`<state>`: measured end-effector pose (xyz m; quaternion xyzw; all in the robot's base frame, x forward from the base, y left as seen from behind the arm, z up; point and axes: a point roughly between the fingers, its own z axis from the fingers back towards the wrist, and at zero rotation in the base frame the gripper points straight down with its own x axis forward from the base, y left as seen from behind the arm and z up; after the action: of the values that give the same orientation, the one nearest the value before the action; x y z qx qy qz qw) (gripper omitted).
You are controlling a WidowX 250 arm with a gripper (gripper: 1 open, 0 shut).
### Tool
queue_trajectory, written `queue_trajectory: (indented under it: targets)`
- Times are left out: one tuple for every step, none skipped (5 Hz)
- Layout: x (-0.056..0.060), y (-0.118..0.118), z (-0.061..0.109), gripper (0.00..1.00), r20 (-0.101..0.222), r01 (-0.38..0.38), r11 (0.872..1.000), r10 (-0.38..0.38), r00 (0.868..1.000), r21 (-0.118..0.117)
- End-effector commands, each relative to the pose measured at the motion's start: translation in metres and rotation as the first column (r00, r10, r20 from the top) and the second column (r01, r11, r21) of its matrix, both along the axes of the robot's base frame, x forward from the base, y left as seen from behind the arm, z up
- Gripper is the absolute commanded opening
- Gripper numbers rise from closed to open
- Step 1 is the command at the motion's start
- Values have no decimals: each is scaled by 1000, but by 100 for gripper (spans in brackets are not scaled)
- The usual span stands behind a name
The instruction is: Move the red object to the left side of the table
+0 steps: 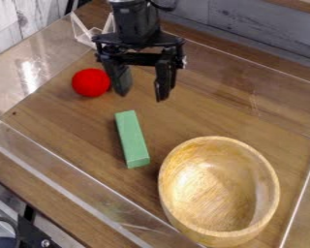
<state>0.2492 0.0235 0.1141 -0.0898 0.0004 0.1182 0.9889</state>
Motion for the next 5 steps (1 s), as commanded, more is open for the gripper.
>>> queue_trajectory:
  targets:
    - [6, 1, 8, 100, 25, 26, 1000, -26, 999, -3]
    - [9, 1, 12, 100, 39, 45, 999, -45, 998, -12]
    - [13, -12, 18, 100, 56, 58, 998, -57, 997, -19]
    - [14, -24, 20, 100, 49, 70, 997, -69, 996, -14]
    - [7, -26, 17, 100, 33, 47, 999, -46, 998, -2]
